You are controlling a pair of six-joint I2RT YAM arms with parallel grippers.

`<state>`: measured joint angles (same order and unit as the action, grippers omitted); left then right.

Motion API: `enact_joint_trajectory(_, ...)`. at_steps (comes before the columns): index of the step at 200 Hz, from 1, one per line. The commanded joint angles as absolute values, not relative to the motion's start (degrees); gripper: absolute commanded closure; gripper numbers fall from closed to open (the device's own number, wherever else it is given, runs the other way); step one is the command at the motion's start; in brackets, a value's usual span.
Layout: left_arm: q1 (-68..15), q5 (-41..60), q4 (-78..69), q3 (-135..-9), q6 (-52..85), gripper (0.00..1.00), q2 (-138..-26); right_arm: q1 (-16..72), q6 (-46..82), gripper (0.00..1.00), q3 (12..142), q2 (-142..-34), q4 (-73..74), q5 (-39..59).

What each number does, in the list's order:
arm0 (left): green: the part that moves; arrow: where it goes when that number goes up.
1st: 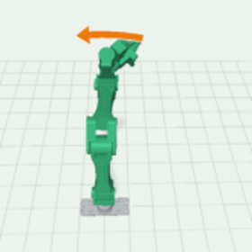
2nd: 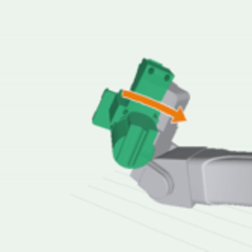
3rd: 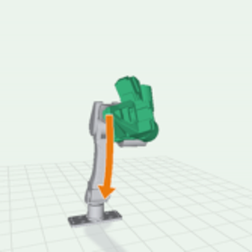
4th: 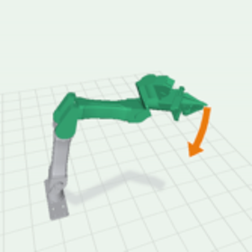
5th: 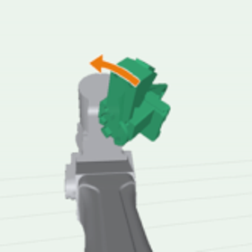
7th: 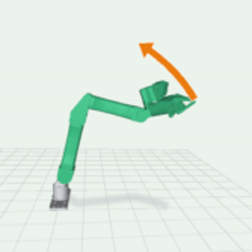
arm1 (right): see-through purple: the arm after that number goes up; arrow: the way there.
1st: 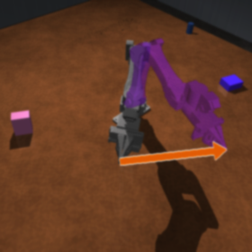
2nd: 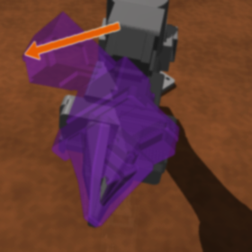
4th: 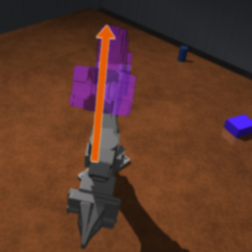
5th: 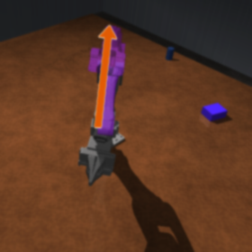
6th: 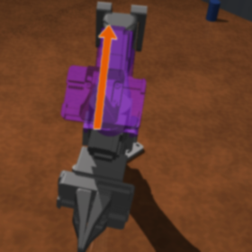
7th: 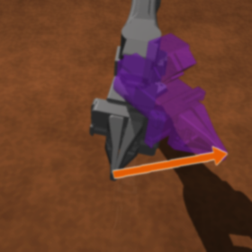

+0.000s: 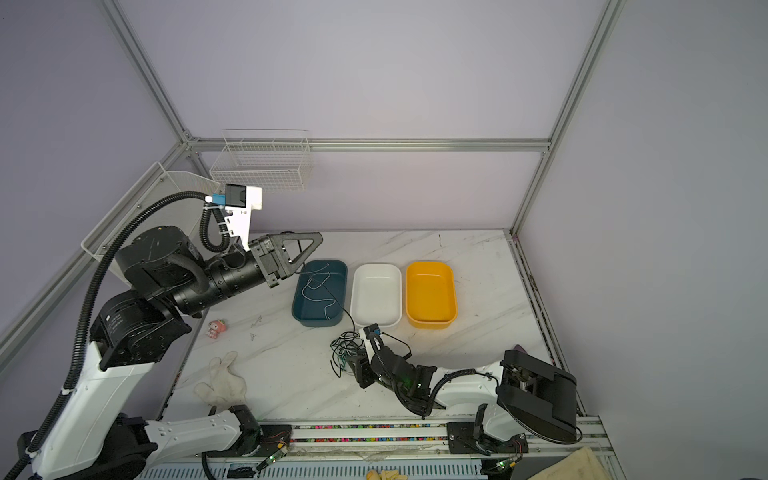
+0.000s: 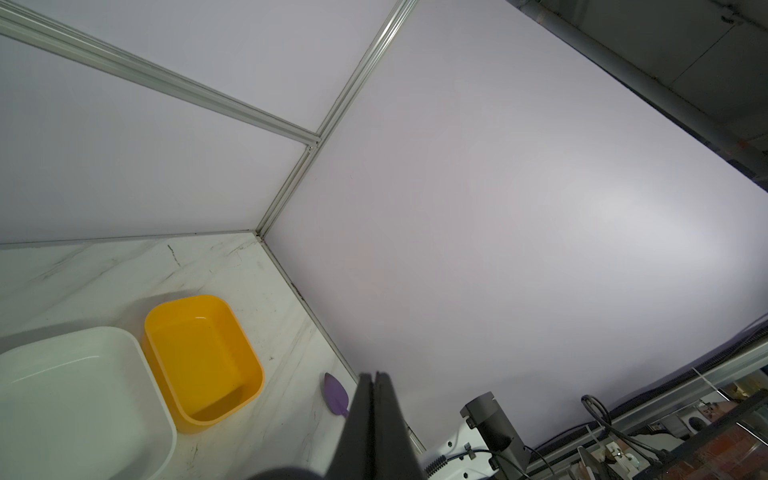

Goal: Untangle the cables

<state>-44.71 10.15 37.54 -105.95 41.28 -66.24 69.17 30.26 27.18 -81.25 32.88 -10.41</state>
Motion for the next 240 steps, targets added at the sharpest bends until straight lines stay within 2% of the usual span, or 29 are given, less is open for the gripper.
enact_joint_trajectory(1,-44.86,10.84,36.86,-115.32,38.72,1.00,-67.74,69.43,31.06,0.57,25.40,-82.11,35.65,-12.16)
enact_joint_trajectory(55,-44.87,13.41,39.04,-128.54,36.38,1.00,-76.10,69.43,31.90,0.57,22.79,-79.03,35.99,-11.71)
enact_joint_trajectory(88,-44.87,13.25,39.85,-129.09,33.59,1.00,-79.42,69.43,31.82,0.55,21.46,-65.39,28.48,-15.90)
enact_joint_trajectory(126,-44.18,15.97,40.36,-131.76,28.59,1.00,-85.91,69.43,31.87,0.53,22.77,-48.53,13.30,-20.91)
enact_joint_trajectory(171,-40.48,20.94,38.39,-131.43,24.62,1.00,-91.63,69.42,32.87,0.50,26.96,-34.73,-0.91,-25.85)
enact_joint_trajectory(240,-35.81,24.22,32.09,-122.16,23.68,1.00,-96.71,69.42,31.99,0.50,31.98,-29.02,-9.75,-30.05)
